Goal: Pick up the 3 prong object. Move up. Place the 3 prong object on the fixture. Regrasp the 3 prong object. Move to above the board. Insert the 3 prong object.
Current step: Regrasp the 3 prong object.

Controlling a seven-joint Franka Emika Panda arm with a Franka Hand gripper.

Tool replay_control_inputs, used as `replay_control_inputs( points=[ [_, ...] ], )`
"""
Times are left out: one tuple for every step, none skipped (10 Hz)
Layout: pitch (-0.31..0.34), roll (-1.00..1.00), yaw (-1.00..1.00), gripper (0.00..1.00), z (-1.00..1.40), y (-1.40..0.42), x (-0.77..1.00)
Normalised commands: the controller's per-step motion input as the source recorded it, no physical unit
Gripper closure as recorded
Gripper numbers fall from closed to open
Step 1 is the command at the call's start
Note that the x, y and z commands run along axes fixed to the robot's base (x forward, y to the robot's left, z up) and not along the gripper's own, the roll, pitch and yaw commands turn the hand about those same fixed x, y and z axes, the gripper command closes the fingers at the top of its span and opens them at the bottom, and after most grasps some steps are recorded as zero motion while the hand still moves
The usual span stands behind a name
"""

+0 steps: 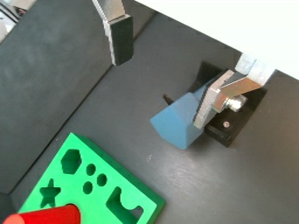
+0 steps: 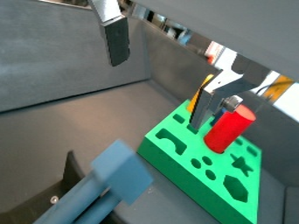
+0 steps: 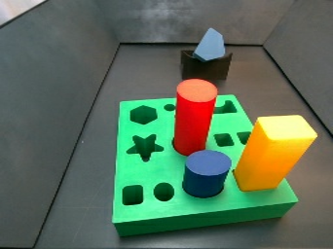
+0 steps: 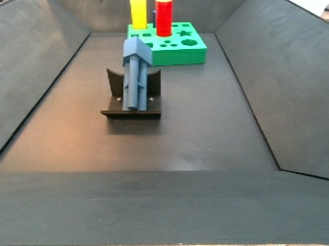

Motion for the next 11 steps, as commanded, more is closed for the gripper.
replay_control_inputs(
  points=[
    [0.026, 1.00, 0.03, 0.00, 0.18, -0.52, 0.00],
    [0.026, 1.00, 0.03, 0.00, 0.11, -0.29, 0.00],
    [0.025, 1.00, 0.04, 0.00, 0.07, -0.10, 0.01],
    [0.024, 1.00, 0.04, 0.00, 0.04, -0.05, 0.01],
    [0.026, 1.00, 0.04, 0.00, 0.03, -0.05, 0.01],
    [0.031, 1.00, 0.04, 0.00, 0.02, -0.03, 0.01],
    [0.034, 1.00, 0.04, 0.00, 0.02, -0.03, 0.01],
    [0.042, 1.00, 0.04, 0.00, 0.01, -0.02, 0.02],
    [0.050, 1.00, 0.04, 0.00, 0.00, -0.03, 0.04],
    [0.059, 1.00, 0.05, 0.00, -0.01, -0.03, 0.05],
    [0.066, 1.00, 0.05, 0.00, -0.01, -0.03, 0.06]
  ],
)
